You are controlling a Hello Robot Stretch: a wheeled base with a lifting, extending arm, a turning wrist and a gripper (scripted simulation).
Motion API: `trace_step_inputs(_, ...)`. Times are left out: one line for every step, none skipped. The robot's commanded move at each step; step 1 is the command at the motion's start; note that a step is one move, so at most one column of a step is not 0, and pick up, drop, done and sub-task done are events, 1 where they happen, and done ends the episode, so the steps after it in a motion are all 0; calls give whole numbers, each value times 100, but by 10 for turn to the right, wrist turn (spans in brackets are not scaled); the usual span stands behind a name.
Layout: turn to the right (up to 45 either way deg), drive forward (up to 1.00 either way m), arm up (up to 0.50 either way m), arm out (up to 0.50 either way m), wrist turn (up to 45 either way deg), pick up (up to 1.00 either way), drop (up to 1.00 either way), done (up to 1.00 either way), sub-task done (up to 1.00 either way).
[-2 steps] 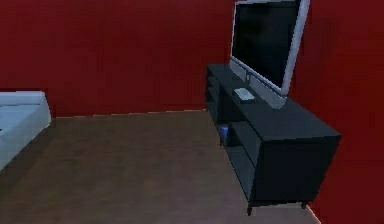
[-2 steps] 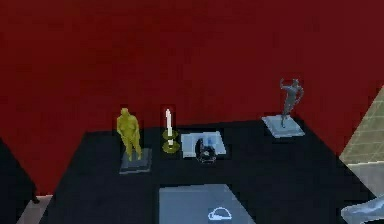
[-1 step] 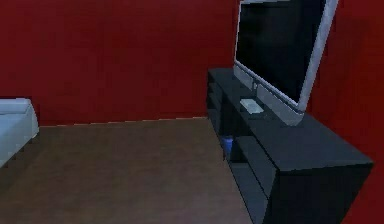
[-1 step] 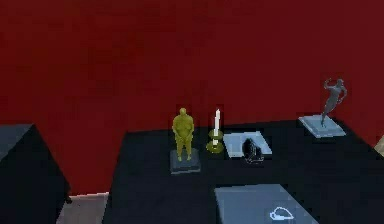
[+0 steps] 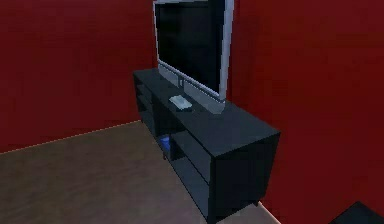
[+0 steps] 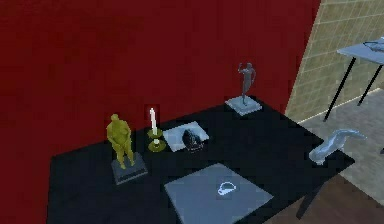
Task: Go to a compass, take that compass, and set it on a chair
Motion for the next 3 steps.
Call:
trace_step_inputs(0, 0, 50, 0, 0, 0, 0, 0, 0)
trace_step_inputs(0, 0, 26, 0, 0, 0, 0, 0, 0)
trace_step_inputs(0, 0, 0, 48, 0, 0, 0, 0, 0)
